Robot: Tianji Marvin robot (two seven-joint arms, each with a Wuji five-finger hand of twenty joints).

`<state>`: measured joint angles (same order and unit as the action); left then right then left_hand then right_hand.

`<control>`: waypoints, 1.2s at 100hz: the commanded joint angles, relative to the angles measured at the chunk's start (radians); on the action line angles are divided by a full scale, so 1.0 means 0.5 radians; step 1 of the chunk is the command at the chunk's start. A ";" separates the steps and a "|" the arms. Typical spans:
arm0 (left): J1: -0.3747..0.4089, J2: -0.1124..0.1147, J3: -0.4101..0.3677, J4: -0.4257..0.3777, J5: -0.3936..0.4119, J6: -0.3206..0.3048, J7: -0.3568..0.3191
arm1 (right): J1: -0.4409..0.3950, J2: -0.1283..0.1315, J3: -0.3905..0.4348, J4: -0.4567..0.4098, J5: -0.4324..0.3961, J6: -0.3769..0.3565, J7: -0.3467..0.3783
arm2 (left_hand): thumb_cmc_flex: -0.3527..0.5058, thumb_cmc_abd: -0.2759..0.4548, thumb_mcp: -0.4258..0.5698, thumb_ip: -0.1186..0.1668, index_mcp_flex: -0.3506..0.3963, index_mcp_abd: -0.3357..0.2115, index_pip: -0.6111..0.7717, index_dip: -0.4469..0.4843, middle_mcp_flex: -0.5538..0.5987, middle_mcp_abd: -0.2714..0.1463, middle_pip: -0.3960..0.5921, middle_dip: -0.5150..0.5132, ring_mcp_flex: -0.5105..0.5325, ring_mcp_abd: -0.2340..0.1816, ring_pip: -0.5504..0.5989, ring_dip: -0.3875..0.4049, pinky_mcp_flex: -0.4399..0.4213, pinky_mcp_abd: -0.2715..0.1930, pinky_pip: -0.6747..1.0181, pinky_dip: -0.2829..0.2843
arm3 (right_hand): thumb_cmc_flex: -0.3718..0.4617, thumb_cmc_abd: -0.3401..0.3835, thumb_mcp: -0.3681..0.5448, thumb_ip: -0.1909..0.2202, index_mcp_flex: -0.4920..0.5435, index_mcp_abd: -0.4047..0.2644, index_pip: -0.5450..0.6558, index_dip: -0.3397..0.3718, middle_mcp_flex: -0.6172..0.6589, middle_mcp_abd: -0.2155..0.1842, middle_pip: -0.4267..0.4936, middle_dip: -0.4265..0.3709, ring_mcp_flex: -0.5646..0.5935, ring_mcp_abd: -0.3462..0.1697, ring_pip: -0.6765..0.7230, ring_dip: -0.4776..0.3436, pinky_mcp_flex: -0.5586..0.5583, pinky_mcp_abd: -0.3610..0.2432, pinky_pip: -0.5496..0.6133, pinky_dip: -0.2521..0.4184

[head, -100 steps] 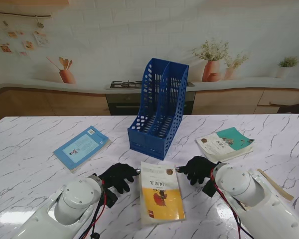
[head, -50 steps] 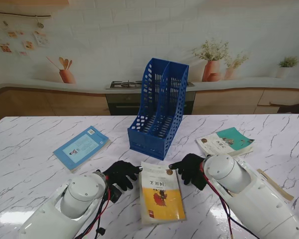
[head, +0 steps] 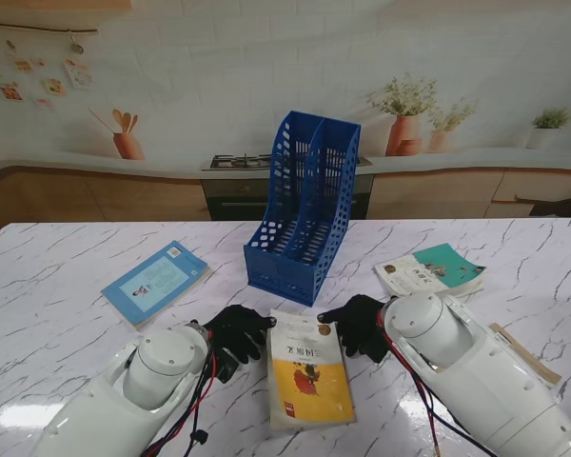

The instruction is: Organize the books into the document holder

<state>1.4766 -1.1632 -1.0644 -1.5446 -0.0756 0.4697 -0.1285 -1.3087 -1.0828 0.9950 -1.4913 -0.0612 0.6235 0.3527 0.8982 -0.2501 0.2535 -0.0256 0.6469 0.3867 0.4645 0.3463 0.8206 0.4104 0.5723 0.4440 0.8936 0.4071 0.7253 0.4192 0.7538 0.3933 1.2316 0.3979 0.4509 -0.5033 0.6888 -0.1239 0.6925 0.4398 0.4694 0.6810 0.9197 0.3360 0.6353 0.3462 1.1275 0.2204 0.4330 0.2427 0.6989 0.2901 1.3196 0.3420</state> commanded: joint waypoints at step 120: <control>0.036 -0.058 0.084 0.178 -0.201 -0.061 -0.051 | -0.248 -0.192 0.053 0.089 0.541 -0.019 -0.209 | -0.098 -0.043 0.193 -0.018 -0.082 0.023 0.009 -0.007 -0.083 -0.040 -0.155 -0.084 -0.045 0.085 -0.047 -0.003 -0.135 0.087 0.030 0.003 | 0.010 -0.044 0.128 0.006 -0.165 -0.254 -0.218 -0.021 -0.260 -0.106 -0.142 -0.070 -0.264 0.007 -0.164 -0.057 -0.290 0.689 -0.065 0.012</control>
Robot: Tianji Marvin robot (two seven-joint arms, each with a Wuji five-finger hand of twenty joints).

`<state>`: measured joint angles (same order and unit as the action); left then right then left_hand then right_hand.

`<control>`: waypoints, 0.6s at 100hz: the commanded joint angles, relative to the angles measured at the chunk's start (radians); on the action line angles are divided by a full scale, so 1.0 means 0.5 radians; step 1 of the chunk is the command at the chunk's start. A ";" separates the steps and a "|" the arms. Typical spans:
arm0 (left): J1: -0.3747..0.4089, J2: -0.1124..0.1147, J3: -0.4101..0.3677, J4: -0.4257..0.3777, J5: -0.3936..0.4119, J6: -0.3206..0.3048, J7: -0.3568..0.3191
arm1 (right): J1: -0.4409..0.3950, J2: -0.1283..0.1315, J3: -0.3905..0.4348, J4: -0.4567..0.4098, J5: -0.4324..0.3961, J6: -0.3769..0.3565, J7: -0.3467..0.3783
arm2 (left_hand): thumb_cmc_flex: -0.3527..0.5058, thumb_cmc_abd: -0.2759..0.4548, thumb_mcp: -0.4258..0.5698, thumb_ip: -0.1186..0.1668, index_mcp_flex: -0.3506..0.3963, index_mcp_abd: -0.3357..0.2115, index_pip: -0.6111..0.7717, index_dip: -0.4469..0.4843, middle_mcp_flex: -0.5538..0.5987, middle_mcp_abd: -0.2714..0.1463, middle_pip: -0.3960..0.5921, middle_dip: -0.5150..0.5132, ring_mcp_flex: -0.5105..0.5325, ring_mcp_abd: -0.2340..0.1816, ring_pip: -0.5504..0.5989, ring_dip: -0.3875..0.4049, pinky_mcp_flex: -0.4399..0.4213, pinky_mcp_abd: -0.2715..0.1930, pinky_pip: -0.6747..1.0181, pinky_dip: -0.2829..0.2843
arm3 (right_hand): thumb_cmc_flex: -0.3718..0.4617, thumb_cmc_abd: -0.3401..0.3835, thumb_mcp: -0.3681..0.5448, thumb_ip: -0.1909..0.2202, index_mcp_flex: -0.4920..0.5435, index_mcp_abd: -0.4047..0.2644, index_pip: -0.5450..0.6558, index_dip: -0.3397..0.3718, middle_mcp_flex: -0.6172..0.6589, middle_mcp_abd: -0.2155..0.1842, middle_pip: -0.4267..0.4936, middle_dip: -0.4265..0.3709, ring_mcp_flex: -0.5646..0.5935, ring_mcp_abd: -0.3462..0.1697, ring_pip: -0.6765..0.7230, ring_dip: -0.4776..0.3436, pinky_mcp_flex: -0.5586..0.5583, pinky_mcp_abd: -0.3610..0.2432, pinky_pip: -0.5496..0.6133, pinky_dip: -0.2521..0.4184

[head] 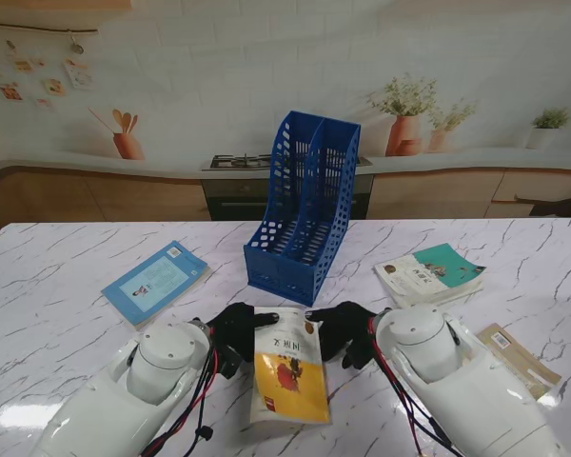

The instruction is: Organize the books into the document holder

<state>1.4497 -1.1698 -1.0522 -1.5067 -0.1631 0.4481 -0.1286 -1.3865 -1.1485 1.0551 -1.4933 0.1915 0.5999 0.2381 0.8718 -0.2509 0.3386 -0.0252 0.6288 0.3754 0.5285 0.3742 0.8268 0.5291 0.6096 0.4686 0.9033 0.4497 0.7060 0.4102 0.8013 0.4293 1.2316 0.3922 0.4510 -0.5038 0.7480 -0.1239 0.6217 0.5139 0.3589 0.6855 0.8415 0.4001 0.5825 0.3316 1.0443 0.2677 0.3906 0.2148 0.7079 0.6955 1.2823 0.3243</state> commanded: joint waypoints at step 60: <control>0.126 -0.058 0.018 0.076 -0.165 -0.072 -0.046 | -0.133 -0.182 0.020 0.104 0.320 0.109 -0.241 | -0.012 -0.021 -0.018 -0.004 -0.258 -0.018 -0.186 -0.072 -0.446 -0.308 -0.319 -0.109 -0.295 -0.029 -0.095 0.130 -0.426 0.072 0.072 0.203 | -0.015 -0.029 0.022 0.005 -0.257 -0.297 -0.260 -0.032 -0.458 -0.120 -0.202 -0.118 -0.549 0.083 -0.345 -0.091 -0.956 0.005 -0.369 0.007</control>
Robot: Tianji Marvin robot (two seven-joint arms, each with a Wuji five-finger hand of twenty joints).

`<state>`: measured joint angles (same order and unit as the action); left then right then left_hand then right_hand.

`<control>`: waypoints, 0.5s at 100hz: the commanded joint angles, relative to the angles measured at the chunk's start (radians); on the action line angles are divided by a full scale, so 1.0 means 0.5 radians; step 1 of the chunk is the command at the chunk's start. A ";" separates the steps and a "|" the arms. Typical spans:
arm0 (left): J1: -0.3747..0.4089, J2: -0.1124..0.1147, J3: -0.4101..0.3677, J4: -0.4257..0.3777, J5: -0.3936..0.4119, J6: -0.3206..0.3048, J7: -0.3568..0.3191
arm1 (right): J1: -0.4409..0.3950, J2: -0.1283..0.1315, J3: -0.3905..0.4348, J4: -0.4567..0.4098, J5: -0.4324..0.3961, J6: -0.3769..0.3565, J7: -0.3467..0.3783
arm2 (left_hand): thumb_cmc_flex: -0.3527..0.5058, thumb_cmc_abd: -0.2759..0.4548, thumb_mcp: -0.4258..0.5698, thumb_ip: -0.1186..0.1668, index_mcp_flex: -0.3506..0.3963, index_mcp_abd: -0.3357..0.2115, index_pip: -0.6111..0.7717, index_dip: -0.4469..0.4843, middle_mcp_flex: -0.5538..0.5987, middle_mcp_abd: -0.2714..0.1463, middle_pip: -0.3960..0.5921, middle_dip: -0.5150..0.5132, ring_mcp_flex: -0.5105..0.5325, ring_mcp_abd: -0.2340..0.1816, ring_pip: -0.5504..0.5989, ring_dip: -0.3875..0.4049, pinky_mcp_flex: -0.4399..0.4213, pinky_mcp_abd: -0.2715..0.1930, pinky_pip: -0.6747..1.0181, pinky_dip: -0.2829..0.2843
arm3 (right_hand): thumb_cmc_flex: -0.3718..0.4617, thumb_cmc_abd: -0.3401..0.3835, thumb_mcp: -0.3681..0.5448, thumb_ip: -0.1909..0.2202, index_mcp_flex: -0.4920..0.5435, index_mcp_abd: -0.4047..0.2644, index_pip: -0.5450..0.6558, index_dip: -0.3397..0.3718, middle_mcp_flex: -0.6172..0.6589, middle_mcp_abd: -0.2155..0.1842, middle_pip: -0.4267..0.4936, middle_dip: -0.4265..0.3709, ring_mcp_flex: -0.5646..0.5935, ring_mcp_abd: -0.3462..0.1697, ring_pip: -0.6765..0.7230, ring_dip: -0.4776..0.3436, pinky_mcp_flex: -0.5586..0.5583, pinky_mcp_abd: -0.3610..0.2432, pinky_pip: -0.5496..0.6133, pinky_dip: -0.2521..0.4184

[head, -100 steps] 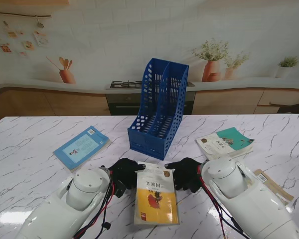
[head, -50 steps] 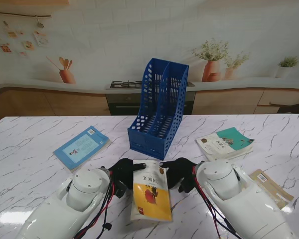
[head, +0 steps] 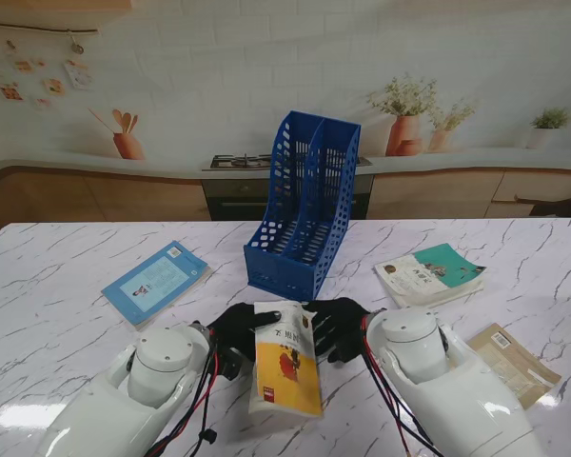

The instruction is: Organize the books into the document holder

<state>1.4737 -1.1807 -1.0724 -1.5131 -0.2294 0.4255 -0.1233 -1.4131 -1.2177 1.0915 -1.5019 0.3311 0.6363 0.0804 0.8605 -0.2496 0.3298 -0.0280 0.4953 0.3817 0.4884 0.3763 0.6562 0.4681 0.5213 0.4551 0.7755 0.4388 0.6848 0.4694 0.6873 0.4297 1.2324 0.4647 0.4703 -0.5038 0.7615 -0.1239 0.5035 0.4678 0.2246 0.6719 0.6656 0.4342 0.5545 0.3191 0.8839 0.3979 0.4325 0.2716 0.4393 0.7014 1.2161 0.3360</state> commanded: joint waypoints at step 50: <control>0.090 -0.032 0.038 0.081 -0.071 -0.043 -0.082 | -0.107 -0.088 0.022 0.120 0.237 0.121 0.012 | 0.032 -0.106 0.090 0.005 -0.067 -0.034 -0.150 -0.084 -0.235 -0.195 -0.129 -0.041 -0.110 -0.069 -0.056 0.084 -0.184 0.004 0.075 0.100 | -0.023 0.015 -0.046 0.022 -0.221 -0.343 -0.008 0.103 -0.362 -0.339 0.013 -0.011 -0.342 -0.244 -0.364 -0.136 -0.469 -0.007 -0.256 0.015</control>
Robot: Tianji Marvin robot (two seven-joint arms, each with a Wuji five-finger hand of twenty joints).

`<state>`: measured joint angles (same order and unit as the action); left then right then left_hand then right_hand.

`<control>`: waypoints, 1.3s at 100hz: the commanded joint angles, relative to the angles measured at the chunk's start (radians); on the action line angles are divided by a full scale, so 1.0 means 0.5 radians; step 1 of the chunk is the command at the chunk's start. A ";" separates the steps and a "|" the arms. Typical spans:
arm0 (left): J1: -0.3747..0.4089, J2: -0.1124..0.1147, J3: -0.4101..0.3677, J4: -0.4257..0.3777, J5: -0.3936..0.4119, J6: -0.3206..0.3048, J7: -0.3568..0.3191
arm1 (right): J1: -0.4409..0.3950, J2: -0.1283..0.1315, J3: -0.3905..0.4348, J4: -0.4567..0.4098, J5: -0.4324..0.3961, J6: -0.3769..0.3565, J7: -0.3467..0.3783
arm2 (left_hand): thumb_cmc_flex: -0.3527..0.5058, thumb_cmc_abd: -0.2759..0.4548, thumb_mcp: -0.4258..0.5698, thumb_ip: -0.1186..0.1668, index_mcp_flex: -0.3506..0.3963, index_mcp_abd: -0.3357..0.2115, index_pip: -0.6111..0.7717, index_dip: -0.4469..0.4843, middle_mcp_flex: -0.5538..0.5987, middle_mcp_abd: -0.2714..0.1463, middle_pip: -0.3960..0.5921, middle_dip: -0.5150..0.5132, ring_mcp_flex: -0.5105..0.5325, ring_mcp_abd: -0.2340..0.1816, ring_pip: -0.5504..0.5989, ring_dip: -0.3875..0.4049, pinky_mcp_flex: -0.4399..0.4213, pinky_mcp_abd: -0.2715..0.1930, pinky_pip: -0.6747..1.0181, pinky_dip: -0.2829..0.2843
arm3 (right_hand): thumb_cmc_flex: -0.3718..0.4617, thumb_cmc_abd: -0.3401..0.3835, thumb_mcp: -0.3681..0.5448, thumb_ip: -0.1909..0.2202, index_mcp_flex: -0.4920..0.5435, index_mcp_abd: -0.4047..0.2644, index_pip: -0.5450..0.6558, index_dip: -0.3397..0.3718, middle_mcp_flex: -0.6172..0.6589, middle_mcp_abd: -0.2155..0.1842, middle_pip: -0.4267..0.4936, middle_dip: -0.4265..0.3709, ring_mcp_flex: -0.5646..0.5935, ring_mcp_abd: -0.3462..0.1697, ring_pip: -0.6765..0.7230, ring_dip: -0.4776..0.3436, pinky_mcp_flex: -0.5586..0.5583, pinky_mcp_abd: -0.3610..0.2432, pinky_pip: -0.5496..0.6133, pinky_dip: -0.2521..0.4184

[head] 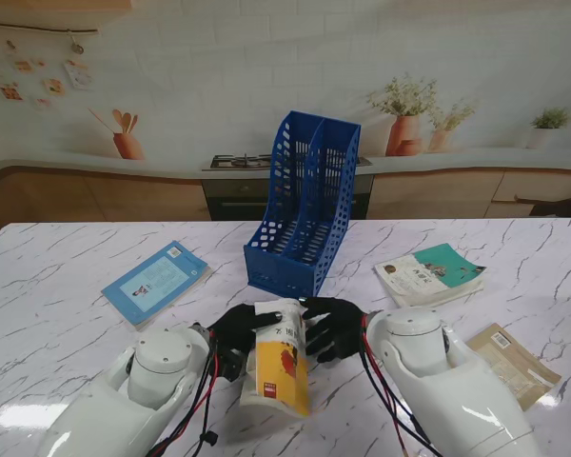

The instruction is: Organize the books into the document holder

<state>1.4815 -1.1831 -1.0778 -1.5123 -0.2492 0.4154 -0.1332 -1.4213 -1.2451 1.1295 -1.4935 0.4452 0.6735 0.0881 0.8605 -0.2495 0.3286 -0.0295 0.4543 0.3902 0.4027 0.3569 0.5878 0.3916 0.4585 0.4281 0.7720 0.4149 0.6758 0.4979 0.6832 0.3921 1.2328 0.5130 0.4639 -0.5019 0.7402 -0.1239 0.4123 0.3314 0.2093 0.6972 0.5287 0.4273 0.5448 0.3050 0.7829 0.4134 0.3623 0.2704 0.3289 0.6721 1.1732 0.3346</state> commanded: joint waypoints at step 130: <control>0.244 -0.025 -0.149 -0.176 -0.187 -0.155 0.007 | -0.163 0.078 0.051 -0.055 -0.297 -0.021 0.132 | 0.319 -0.851 1.253 0.011 0.153 -0.618 1.555 0.821 1.071 -0.475 -0.094 1.090 0.603 -0.342 0.663 0.923 0.716 -0.702 0.779 -0.232 | 0.071 0.168 -0.185 0.050 -0.026 -0.204 0.023 0.080 -0.063 -0.429 0.006 0.030 -0.202 -0.433 -0.225 -0.078 -0.398 -0.041 -0.206 -0.030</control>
<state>1.5851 -1.1967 -1.1428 -1.5777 -0.3365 0.3618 -0.1262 -1.4724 -1.2172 1.1514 -1.5508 0.3147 0.6470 0.1789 0.8867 -0.7450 0.8061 -0.0955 0.5287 0.1727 1.1473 0.7341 1.0195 0.2272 0.4211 0.9531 1.0146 0.2116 0.9694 0.9555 1.0216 0.1398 1.5288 0.4139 0.4929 -0.4267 0.6666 -0.1239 0.4028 0.2791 0.2094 0.7206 0.4777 0.2391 0.5533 0.3158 0.7061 0.1665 0.3223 0.2709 0.2453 0.1789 1.2151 0.3222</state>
